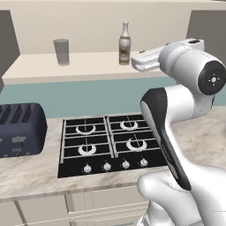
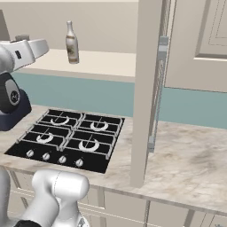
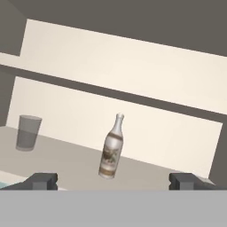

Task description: There is a bowl on the dining counter. Grab a lemon wedge from the fridge and place it in the bowl. Then get the liquor bottle and glass cup from the cabinet and place them next to the bowl.

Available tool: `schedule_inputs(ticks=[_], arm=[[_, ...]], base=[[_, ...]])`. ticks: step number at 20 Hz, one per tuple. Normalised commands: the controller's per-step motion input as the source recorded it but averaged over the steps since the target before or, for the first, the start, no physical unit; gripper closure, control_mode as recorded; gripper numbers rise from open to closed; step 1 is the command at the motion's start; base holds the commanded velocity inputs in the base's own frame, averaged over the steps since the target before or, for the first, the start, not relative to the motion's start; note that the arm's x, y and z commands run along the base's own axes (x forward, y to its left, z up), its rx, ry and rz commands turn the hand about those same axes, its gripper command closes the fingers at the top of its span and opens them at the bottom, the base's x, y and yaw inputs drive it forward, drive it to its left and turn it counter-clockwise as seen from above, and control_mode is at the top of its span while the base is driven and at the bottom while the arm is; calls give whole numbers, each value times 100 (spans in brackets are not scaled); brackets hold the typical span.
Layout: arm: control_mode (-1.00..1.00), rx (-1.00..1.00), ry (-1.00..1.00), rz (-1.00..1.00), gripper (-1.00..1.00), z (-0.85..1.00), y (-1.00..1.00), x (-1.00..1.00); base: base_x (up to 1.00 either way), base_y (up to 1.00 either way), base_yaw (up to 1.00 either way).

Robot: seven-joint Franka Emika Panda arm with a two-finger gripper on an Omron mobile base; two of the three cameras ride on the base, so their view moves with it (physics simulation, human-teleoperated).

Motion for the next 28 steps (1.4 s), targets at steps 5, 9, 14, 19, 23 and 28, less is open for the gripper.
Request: schedule_inputs(ticks=[5, 9, 14, 19, 23, 28], arm=[[-100, 0, 0, 0, -100, 0, 16, 37], [-100, 7, 0, 3, -100, 0, 1, 36], [-100, 15, 0, 7, -100, -13, 0, 26], [-100, 11, 0, 4, -100, -7, 0, 17], [-100, 6, 0, 1, -100, 0, -8, 2], [-100, 4, 9, 0, -100, 1, -5, 27]], base=[[0, 0, 0], [0, 0, 0], [0, 0, 0], [0, 0, 0], [0, 0, 0], [0, 0, 0]])
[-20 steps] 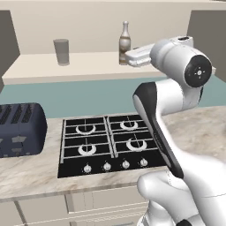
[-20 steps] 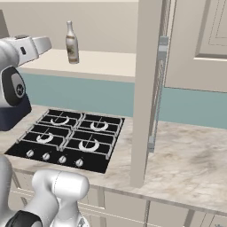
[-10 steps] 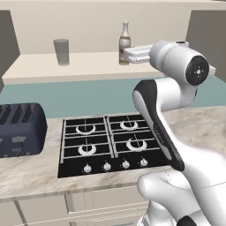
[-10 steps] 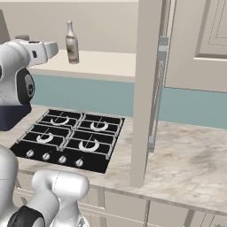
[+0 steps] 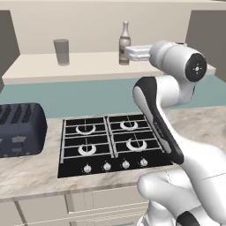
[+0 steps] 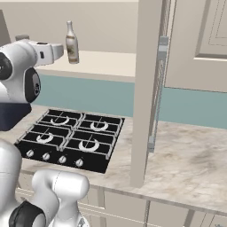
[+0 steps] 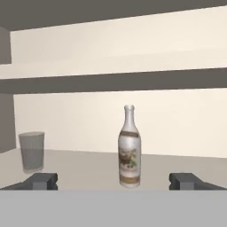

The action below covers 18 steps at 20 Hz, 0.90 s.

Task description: There is a bowl on the dining counter. Grab a lemon wedge from the fridge and place it in the bowl. Then get the liquor bottle and glass cup from the cabinet and place them next to the bowl.

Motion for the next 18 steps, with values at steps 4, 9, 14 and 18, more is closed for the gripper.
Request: schedule_inputs(ticks=[4, 9, 14, 18], arm=[[-100, 0, 9, 0, -100, 2, 0, 35], [-100, 0, 7, 0, -100, 7, 0, 38], [-100, 0, 3, 0, -100, 18, 0, 42], [-100, 0, 2, 0, -100, 10, 0, 44]], base=[[0, 0, 0], [0, 0, 0], [0, 0, 0], [0, 0, 0]])
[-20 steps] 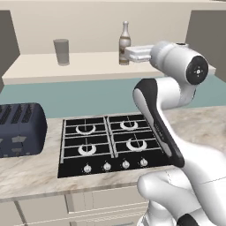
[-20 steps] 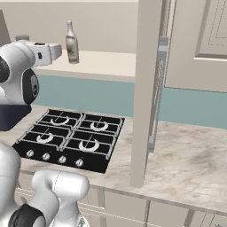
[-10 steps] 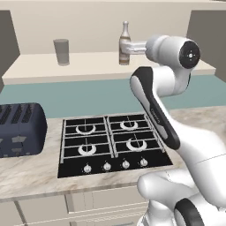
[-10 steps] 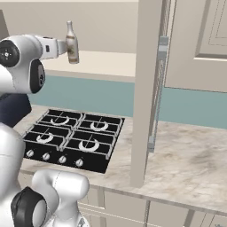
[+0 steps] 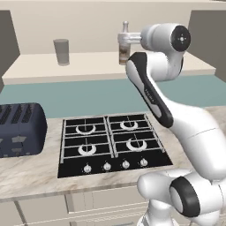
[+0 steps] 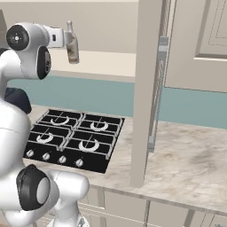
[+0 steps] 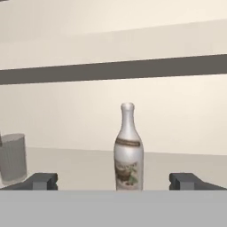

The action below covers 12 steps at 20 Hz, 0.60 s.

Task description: There is a bowl on the dining counter. Grab a lemon wedge from the fridge and place it in the bowl. Then get the liquor bottle and glass cup from the cabinet and place them next to the bowl.

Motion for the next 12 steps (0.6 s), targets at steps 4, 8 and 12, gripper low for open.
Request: schedule_inputs(ticks=[4, 8, 12], arm=[[-100, 0, 0, 0, -100, 2, -1, 44], [-100, 0, 0, 0, -100, 0, -3, 36], [-100, 0, 0, 1, -100, 0, -11, 31]], base=[[0, 0, 0], [0, 0, 0], [0, 0, 0]])
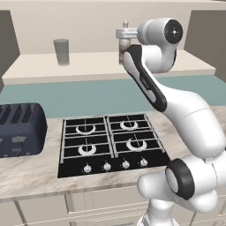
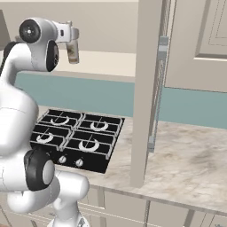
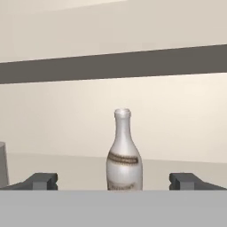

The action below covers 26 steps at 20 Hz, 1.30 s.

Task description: There is a bowl on the dining counter. Grab a lemon wedge from the fridge and place it in the bowl. Then get the liquor bottle and glass cup from the cabinet and place them next to the bowl.

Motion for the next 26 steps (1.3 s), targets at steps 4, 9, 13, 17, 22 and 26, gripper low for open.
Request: schedule_inputs(ticks=[4, 9, 13, 17, 22, 26], arm=[[-100, 0, 0, 0, -100, 0, -13, 30], [-100, 0, 1, 0, -100, 0, -5, 31], [-100, 0, 1, 0, -100, 0, 0, 26], [-100, 0, 0, 0, -100, 0, 1, 23], [-100, 0, 0, 0, -100, 0, 0, 24], [-100, 0, 0, 0, -100, 0, 0, 21]], base=[[0, 0, 0], [0, 0, 0], [0, 0, 0], [0, 0, 0], [0, 0, 0], [0, 0, 0]])
